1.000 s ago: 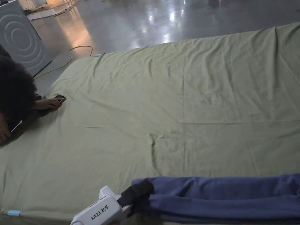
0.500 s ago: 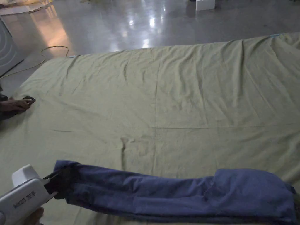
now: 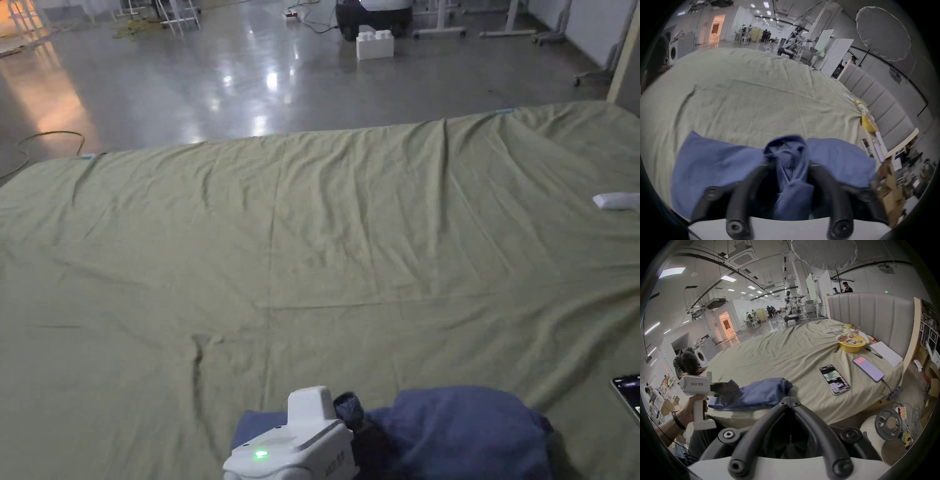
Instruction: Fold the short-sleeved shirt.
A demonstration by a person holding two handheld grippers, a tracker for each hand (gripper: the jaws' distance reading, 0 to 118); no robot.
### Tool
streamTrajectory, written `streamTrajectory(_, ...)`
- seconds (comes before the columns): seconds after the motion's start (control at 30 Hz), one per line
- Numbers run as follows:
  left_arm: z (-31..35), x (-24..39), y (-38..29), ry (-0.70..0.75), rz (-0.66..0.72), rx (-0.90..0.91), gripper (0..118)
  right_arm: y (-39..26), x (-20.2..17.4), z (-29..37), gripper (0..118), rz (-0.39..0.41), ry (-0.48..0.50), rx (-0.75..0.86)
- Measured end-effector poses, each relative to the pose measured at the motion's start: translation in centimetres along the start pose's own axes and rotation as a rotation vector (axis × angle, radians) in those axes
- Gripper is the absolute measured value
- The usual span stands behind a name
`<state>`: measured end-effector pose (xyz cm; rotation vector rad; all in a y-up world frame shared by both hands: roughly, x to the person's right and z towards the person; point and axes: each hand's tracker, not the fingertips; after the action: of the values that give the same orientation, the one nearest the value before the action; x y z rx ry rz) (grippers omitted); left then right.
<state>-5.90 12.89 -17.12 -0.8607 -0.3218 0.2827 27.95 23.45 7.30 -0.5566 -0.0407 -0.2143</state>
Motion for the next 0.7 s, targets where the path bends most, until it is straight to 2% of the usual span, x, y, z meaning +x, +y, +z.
streamTrajectory(0.07, 1.5, -0.7, 0.5, -0.162, 0.035, -0.011, 89, -0.4, 1.4, 0.4, 0, -0.035, -0.024, -0.011)
streamTrajectory(0.1, 3.0, -0.9, 0.7, -0.196, 0.022, 0.016, 96, -0.7, 2.2, 0.4, 0, -0.063, -0.033, -0.014)
streamTrajectory(0.13, 4.3, -1.3, 1.0, -0.187, 0.009, 0.061, 94, -0.8, 2.7, 0.5, 0, -0.090, -0.038, -0.015)
streamTrajectory(0.2, 7.2, -2.8, 1.8, -0.178, 0.051, 0.153, 80, -1.1, 3.6, 0.4, 0, -0.135, -0.052, -0.012)
streamTrajectory(0.23, 7.8, -3.7, 1.9, -0.185, 0.114, 0.195, 68, -1.1, 3.7, 0.4, 0, -0.147, -0.059, -0.012)
streamTrajectory(0.3, 7.6, -5.2, 2.1, -0.205, 0.267, 0.205, 11, -0.9, 3.8, 0.5, 0, -0.159, -0.043, -0.009)
streamTrajectory(0.33, 6.9, -5.6, 1.9, -0.216, 0.302, 0.193, 0, -0.9, 3.8, 0.5, 0, -0.169, -0.027, -0.006)
streamTrajectory(0.4, 4.6, -5.3, 0.6, -0.180, 0.297, 0.147, 0, -0.7, 3.5, 0.5, 0, -0.166, -0.009, -0.004)
streamTrajectory(0.5, 0.1, -3.5, -1.7, -0.277, 0.286, -0.027, 0, -0.4, 2.7, 0.3, 0, -0.146, -0.002, -0.003)
streamTrajectory(0.57, -2.7, -1.9, -3.1, -0.216, 0.227, -0.135, 0, -0.3, 2.2, 0.2, 0, -0.140, 0.015, -0.003)
streamTrajectory(0.6, -3.4, -1.5, -3.6, -0.192, 0.189, -0.162, 0, -0.2, 1.9, 0.2, 0, -0.134, 0.019, -0.003)
streamTrajectory(0.7, -1.5, -1.7, -2.2, -0.220, 0.212, -0.122, 0, -0.2, 1.2, 0.0, 0, -0.099, 0.029, -0.007)
